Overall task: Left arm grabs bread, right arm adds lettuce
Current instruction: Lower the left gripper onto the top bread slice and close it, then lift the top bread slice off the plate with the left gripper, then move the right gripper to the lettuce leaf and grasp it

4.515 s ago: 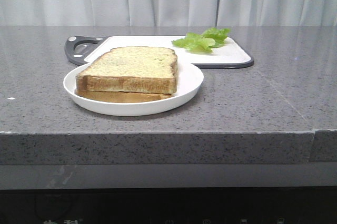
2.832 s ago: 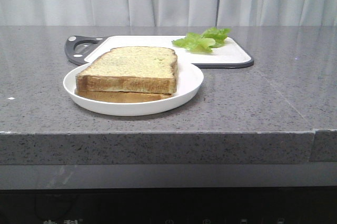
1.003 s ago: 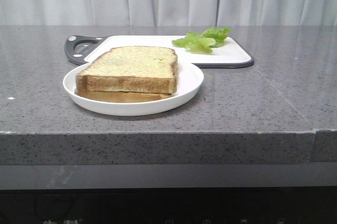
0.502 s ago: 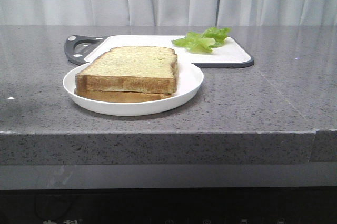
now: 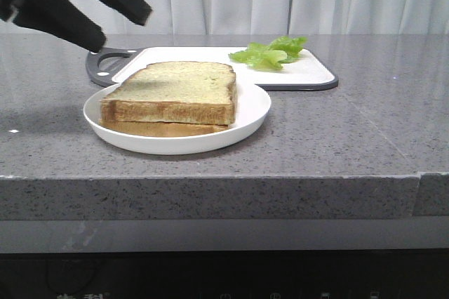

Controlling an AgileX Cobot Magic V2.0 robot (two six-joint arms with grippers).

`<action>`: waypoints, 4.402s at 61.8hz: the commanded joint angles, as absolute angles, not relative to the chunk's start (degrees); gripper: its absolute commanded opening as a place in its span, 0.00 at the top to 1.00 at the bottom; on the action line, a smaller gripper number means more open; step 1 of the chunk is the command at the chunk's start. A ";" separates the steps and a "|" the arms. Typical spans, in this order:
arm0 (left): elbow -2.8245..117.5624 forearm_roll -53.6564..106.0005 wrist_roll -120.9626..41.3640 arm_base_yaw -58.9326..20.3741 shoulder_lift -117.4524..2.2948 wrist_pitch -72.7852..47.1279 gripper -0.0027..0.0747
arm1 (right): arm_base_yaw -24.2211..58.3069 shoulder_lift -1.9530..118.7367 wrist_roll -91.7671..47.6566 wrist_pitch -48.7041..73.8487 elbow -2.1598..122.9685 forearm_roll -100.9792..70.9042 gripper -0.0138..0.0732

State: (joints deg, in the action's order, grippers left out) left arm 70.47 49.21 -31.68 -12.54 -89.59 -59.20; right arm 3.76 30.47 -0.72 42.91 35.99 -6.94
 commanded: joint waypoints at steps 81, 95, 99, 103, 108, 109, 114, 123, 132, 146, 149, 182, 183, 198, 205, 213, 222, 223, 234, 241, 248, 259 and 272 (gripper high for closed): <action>74.30 47.11 -26.87 -16.05 -95.59 -57.07 0.36 | 3.46 31.26 -1.39 40.59 38.08 -7.26 0.39; 74.30 47.36 -26.87 -16.05 -95.59 -57.35 0.54 | 3.46 31.26 -1.39 41.17 38.08 -7.26 0.39; 74.30 47.36 -26.87 -16.05 -95.59 -57.35 0.62 | 3.46 31.26 -1.39 41.22 38.08 -7.26 0.39; 74.30 47.37 -26.87 -16.05 -95.59 -57.35 0.68 | 3.46 31.26 -1.39 41.28 38.08 -7.26 0.39; 74.30 47.37 -26.87 -16.05 -95.59 -57.35 0.77 | 3.46 31.26 -1.39 41.28 38.08 -7.26 0.39; 74.30 47.37 -26.87 -16.05 -95.59 -57.45 0.78 | 3.46 31.26 -1.39 41.28 38.08 -7.26 0.39; 74.30 47.47 -26.87 -16.05 -95.59 -57.56 0.85 | 3.46 31.26 -1.39 41.28 38.08 -7.26 0.39; 74.66 48.30 -26.87 -16.05 -95.47 -58.21 0.95 | 3.46 31.26 -1.39 41.28 38.08 -7.26 0.39; 77.03 49.08 -26.87 -16.05 -95.37 -60.32 0.99 | 3.46 31.26 -1.39 41.28 38.08 -7.26 0.39; 81.07 49.86 -26.87 -15.93 -94.08 -63.72 0.99 | 3.46 31.26 -1.39 41.28 38.08 -7.26 0.39; 81.12 50.09 -26.87 -15.50 -92.88 -63.61 0.99 | 3.46 31.26 -1.39 41.22 38.08 -7.26 0.39; 67.53 50.46 -27.35 -2.05 -70.64 -65.09 0.99 | 3.46 31.26 -1.39 38.14 37.83 -8.73 0.39; 66.48 50.46 -27.70 -1.51 -69.87 -65.09 0.99 | 3.46 31.26 -1.39 37.92 37.69 -9.30 0.39; 61.06 50.46 -28.99 0.00 -65.43 -63.52 0.99 | 3.46 39.51 -2.67 33.08 39.31 -15.52 0.39; 61.06 50.59 -28.99 0.00 -65.43 -63.63 0.99 | 3.46 46.67 -3.78 31.83 43.37 -15.95 0.39; 61.06 51.02 -28.99 -0.11 -65.43 -63.53 0.99 | 3.46 56.55 -4.09 28.59 50.04 -15.95 0.39; 61.06 51.02 -28.99 0.00 -65.43 -63.53 0.99 | 3.46 67.17 -5.63 27.88 58.58 -15.95 0.33; 61.06 51.02 -28.99 0.00 -65.43 -63.53 0.99 | 3.46 68.13 -5.75 27.88 59.41 -15.95 0.32; 61.06 51.02 -28.99 -0.11 -65.43 -63.53 0.99 | 3.46 80.19 -8.62 29.18 69.19 -18.46 0.23; 61.06 51.02 -28.99 0.00 -65.43 -63.53 0.99 | 2.91 87.50 -15.56 30.90 75.11 -26.52 0.23; 61.06 51.02 -28.99 0.00 -65.43 -63.53 0.99 | 0.99 94.93 -24.23 34.49 81.45 -38.66 0.23; 61.06 51.02 -28.99 -0.11 -65.43 -63.53 0.99 | -0.05 104.89 -38.37 39.02 90.42 -57.58 0.23; 61.06 51.02 -28.99 -0.11 -65.43 -63.53 0.99 | 0.12 114.86 -40.01 39.43 100.33 -61.09 0.23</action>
State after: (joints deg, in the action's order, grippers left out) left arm 59.69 47.00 -28.81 -0.07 -66.80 -64.78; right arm 0.30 115.84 -38.75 39.72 96.22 -57.81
